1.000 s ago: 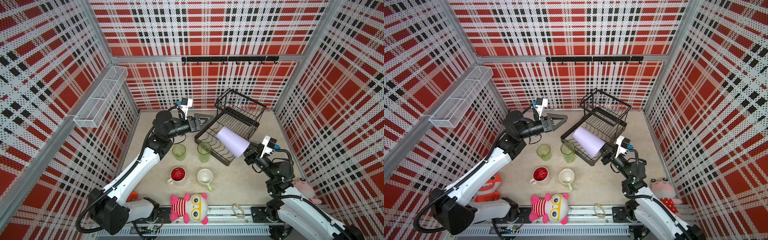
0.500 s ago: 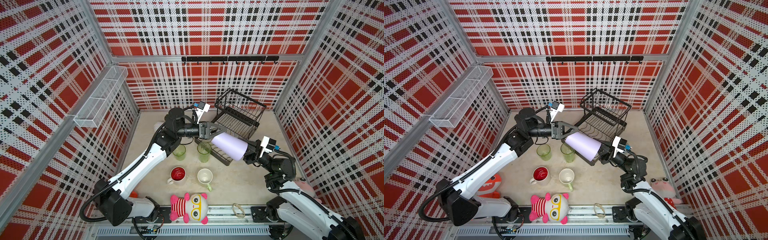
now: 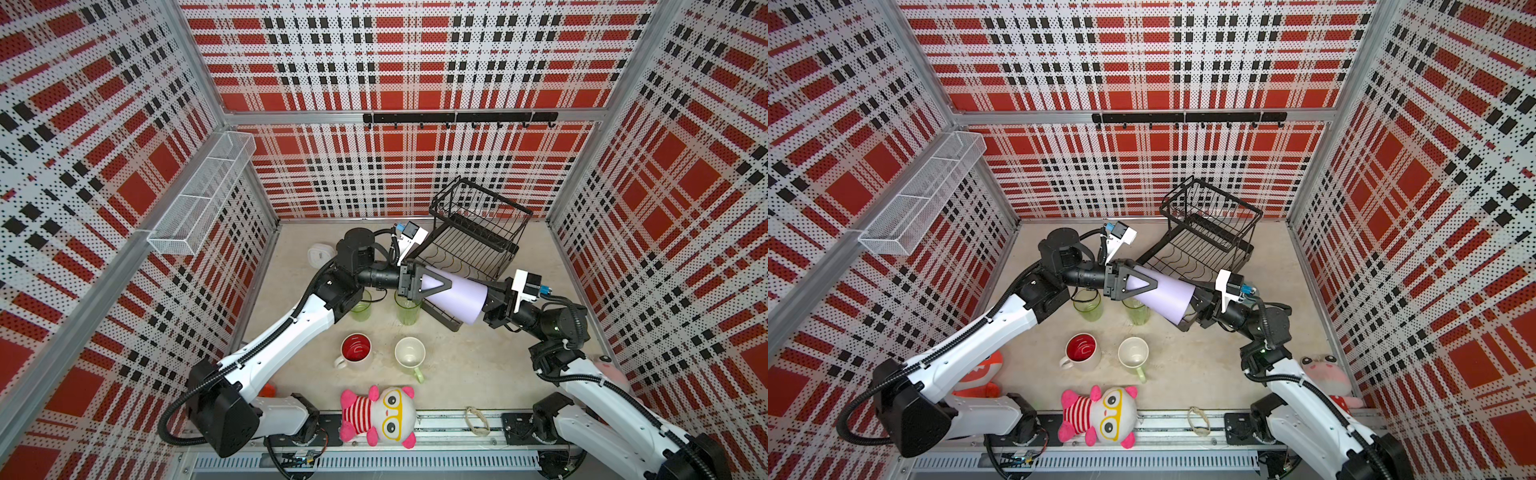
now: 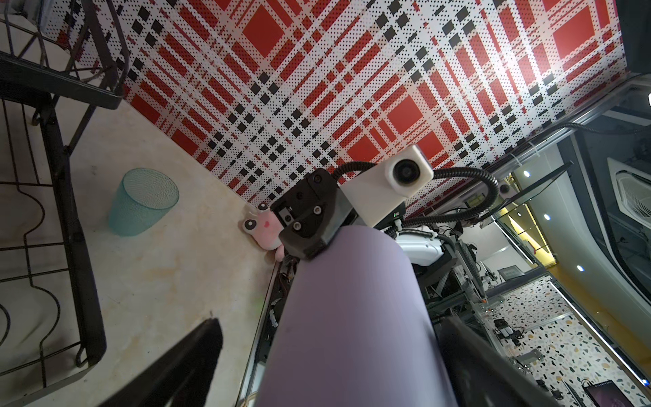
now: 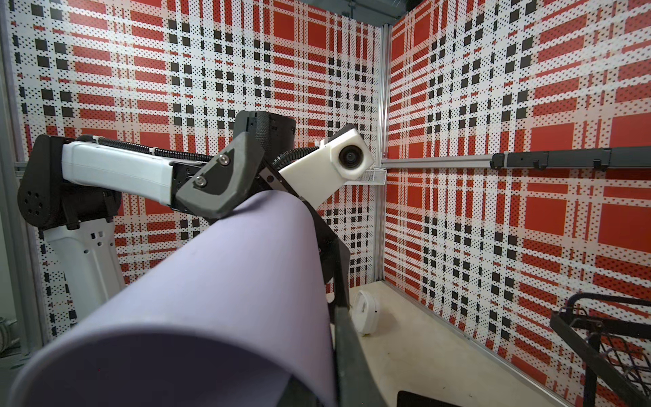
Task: Load the cups into the dish rack
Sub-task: 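Carry the lavender cup toward the left gripper and close the left gripper on it, then hold the lavender cup in the left gripper while the right gripper opens and withdraws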
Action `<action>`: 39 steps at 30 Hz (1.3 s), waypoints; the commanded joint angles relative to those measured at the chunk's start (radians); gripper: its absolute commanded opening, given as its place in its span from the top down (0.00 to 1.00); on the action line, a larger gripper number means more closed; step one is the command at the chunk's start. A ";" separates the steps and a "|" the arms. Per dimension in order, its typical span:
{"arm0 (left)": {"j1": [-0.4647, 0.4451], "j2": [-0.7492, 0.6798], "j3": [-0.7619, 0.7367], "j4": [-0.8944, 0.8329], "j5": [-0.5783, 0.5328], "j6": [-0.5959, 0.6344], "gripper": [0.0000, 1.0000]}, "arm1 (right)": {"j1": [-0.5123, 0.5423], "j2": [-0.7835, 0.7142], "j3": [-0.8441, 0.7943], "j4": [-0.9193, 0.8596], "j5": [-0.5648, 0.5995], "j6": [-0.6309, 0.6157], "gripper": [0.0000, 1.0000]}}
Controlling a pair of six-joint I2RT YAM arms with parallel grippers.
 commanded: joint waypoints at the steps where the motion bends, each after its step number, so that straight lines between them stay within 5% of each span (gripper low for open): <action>1: -0.010 -0.023 -0.011 -0.043 0.015 0.065 0.04 | -0.006 -0.012 0.030 -0.036 -0.030 -0.036 1.00; 12: -0.002 -0.020 -0.003 -0.064 0.043 0.087 0.22 | -0.015 0.025 0.044 -0.023 -0.066 0.011 1.00; 22: -0.009 -0.041 -0.038 -0.051 0.048 0.087 0.14 | -0.085 0.056 0.033 0.033 -0.121 0.083 1.00; 28: -0.001 -0.041 -0.045 -0.052 0.043 0.092 0.24 | -0.094 0.141 0.060 0.128 -0.245 0.198 1.00; 33: -0.002 -0.045 -0.052 -0.021 0.047 0.078 0.20 | -0.097 0.223 0.080 0.245 -0.341 0.345 1.00; 39: -0.002 -0.049 -0.068 0.011 0.035 0.054 0.24 | -0.096 0.242 0.106 0.193 -0.334 0.329 1.00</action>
